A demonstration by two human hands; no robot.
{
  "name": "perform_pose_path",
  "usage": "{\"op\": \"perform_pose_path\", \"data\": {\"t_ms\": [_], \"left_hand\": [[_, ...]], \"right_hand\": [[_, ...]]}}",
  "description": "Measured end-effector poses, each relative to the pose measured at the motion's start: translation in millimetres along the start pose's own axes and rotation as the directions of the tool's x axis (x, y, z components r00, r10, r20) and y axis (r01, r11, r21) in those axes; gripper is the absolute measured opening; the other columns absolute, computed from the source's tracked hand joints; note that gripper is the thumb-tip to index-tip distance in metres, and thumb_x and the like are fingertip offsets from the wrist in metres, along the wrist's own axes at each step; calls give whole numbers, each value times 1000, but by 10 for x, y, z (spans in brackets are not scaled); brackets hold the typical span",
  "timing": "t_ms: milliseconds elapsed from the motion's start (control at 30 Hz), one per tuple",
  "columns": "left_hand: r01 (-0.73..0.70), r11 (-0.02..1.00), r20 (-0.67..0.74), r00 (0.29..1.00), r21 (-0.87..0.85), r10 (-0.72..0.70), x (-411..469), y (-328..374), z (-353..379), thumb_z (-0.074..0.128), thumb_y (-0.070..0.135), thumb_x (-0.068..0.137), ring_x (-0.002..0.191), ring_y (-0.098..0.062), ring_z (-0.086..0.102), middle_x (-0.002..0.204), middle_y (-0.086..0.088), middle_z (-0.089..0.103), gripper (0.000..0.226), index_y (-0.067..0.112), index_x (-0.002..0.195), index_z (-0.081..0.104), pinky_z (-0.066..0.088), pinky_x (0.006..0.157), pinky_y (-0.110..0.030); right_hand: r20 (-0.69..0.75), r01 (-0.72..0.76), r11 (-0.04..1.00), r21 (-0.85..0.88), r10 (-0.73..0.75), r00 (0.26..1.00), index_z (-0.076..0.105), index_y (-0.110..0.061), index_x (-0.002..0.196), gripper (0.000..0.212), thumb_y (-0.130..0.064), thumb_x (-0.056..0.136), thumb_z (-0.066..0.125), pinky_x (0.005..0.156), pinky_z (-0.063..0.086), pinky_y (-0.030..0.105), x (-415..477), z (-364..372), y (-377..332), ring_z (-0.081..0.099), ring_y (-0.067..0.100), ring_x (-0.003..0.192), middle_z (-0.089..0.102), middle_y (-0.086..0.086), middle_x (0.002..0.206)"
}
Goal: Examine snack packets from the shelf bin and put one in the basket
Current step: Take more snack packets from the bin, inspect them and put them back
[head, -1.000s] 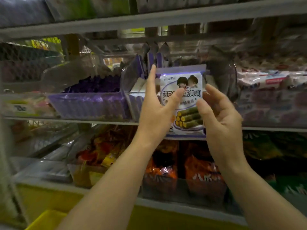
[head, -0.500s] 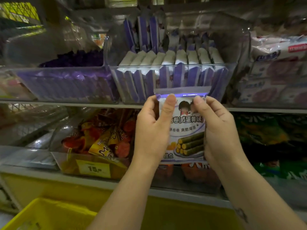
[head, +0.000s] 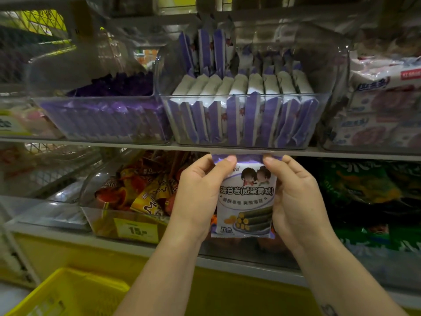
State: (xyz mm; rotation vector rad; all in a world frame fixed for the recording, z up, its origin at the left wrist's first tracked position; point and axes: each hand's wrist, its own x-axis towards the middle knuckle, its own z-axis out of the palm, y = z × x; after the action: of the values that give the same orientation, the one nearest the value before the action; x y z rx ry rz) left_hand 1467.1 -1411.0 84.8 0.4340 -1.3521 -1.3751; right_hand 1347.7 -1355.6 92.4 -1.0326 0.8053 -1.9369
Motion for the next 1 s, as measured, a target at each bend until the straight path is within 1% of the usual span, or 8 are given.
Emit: {"op": "perform_pose_path", "data": {"t_ms": [100, 200, 367, 600, 733, 867, 933, 1000], "left_hand": [[-23, 997, -67, 997, 75, 28, 11, 15, 14, 63, 39, 84, 90, -35, 72, 91, -16, 75, 29, 13, 85, 76, 56, 86, -54], [-55, 991, -89, 994, 123, 67, 24, 34, 12, 58, 42, 87, 91, -36, 71, 89, -15, 75, 33, 15, 85, 76, 53, 89, -59], [-69, 996, -130, 989, 65, 77, 3, 26, 64, 57, 39, 89, 89, -33, 72, 90, -14, 76, 28, 19, 86, 77, 55, 87, -57], [-32, 993, -159, 987, -112, 14, -17, 39, 92, 61, 40, 85, 89, -34, 73, 93, -20, 74, 34, 9, 89, 75, 60, 78, -44], [-6, 994, -187, 982, -113, -15, -35, 84, 92, 60, 41, 81, 87, -34, 73, 92, -20, 74, 38, 7, 89, 74, 59, 80, -47], [-18, 980, -216, 976, -196, -26, -12, 164, 52, 58, 34, 89, 76, -27, 74, 87, -18, 75, 29, 10, 83, 75, 60, 62, -35], [40, 971, -181, 980, -234, -84, -17, 200, 38, 60, 37, 84, 77, -27, 74, 89, -18, 75, 34, 6, 90, 73, 59, 59, -34], [145, 959, -98, 980, -242, -172, -23, 210, 1, 59, 42, 79, 83, -28, 74, 95, -19, 75, 42, 5, 92, 75, 60, 62, -37]], "right_hand": [[1, 3, 1000, -17, -3, 1000, 73, -21, 65, 9, -22, 71, 67, 59, 58, 30, -4, -3, -18, 73, 23, 69, 75, 11, 76], [-14, 28, 997, -75, -29, 999, 74, -19, 69, 12, -28, 74, 68, 62, 59, 33, 18, -42, -5, 74, 26, 72, 75, 14, 78], [-14, 12, 994, -105, -14, 1000, 75, -12, 76, 31, -39, 81, 60, 61, 59, 35, -2, -37, -59, 74, 32, 76, 75, 19, 82], [6, 5, 995, -100, -5, 1000, 75, -8, 79, 35, -39, 84, 57, 61, 59, 36, 0, -16, -57, 74, 33, 79, 74, 21, 84], [127, 10, 981, -191, 15, 992, 76, -15, 91, 37, -46, 86, 56, 73, 59, 39, 27, -91, -77, 73, 29, 90, 75, 15, 94], [390, -82, 890, -448, 278, 878, 72, -24, 108, 29, -42, 86, 66, 84, 58, 38, 39, -218, -189, 70, 23, 103, 73, 5, 110], [422, -171, 862, -477, 395, 816, 71, -19, 109, 28, -33, 85, 68, 81, 59, 35, 29, -244, -216, 71, 26, 100, 73, 8, 110], [408, -230, 856, -464, 437, 802, 70, -15, 109, 30, -29, 84, 63, 76, 60, 34, 26, -253, -237, 72, 26, 96, 74, 10, 108]]}}
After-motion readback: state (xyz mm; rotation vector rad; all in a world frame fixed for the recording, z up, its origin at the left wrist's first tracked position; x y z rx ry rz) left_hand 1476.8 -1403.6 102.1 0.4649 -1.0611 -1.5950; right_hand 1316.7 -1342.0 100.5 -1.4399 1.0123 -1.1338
